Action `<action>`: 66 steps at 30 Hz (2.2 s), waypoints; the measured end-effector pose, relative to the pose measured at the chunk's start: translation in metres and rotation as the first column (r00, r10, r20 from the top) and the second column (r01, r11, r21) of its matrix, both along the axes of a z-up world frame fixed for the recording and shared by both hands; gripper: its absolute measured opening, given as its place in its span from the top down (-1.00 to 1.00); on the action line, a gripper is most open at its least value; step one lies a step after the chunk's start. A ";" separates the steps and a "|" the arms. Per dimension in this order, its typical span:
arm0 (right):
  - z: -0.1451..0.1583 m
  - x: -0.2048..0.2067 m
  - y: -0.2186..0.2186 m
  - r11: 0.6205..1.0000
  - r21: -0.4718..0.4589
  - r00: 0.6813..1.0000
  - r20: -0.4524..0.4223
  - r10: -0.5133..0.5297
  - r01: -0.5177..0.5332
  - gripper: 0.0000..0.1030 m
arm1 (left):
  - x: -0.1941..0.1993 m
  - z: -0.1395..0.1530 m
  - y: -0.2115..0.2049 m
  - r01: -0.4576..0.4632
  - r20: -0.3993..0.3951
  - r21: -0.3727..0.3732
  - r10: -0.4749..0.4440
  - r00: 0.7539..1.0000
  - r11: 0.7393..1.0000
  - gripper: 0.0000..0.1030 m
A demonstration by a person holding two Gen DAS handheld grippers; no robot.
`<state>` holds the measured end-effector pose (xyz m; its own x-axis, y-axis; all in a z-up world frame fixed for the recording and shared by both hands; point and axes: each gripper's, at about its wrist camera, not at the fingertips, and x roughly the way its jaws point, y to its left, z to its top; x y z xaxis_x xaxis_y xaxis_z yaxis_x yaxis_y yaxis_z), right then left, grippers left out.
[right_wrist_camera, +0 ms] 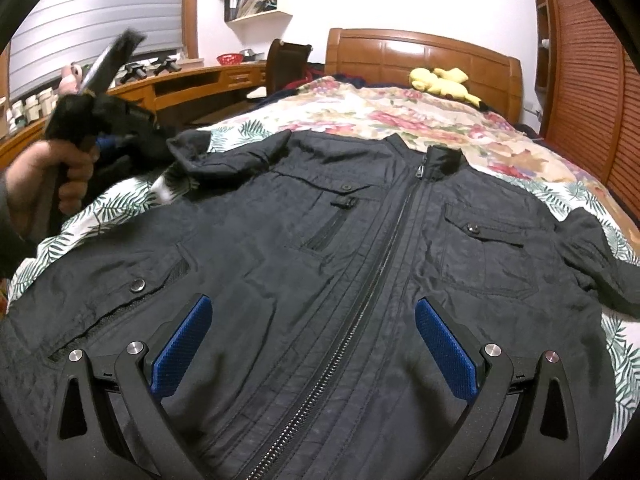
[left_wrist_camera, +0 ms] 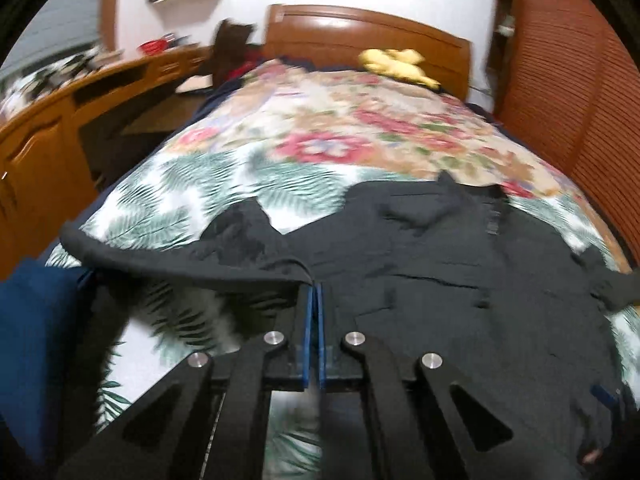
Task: Fold large clothes
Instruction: 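Lift the sleeve with the left tool, lay it across the jacket front, release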
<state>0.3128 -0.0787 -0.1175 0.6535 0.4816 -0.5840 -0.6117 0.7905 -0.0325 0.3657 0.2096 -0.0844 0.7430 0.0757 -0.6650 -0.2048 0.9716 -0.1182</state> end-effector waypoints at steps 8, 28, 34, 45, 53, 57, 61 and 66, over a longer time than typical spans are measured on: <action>0.007 -0.005 -0.010 1.000 0.004 1.000 0.010 -0.008 0.008 -1.00 | -0.018 0.007 -0.058 0.107 -0.030 0.048 -0.106 0.994 0.993 1.00; 0.001 0.002 -0.012 1.000 0.003 1.000 -0.024 -0.008 0.008 -1.00 | -0.067 -0.015 0.005 0.055 -0.097 0.012 -0.054 0.994 0.998 0.29; -0.002 0.001 -0.008 1.000 -0.016 1.000 -0.018 -0.010 0.010 -1.00 | -0.050 -0.052 0.046 -0.014 -0.131 -0.064 0.005 0.991 0.998 0.27; -0.008 0.001 -0.003 0.999 -0.034 0.999 -0.037 -0.003 0.002 -1.00 | -0.027 -0.087 0.073 -0.077 -0.176 -0.175 0.045 0.983 0.982 0.24; -0.008 0.000 -0.001 0.999 -0.037 0.999 -0.037 -0.003 0.001 -1.00 | -0.016 -0.091 0.080 -0.140 -0.185 -0.229 0.098 0.978 0.963 0.25; -0.008 -0.002 0.001 0.999 -0.037 1.000 -0.029 -0.003 0.002 -1.00 | -0.012 -0.076 0.059 -0.103 -0.160 -0.118 0.083 0.984 0.988 0.84; -0.007 -0.002 0.000 0.999 -0.035 0.999 -0.032 -0.006 0.005 -1.00 | -0.014 -0.038 0.039 -0.076 -0.062 -0.023 0.075 0.995 0.997 1.00; -0.002 -0.006 -0.005 0.999 -0.030 1.000 -0.023 -0.014 0.014 -1.00 | -0.013 0.010 0.009 -0.018 -0.001 0.014 0.018 1.000 1.000 1.00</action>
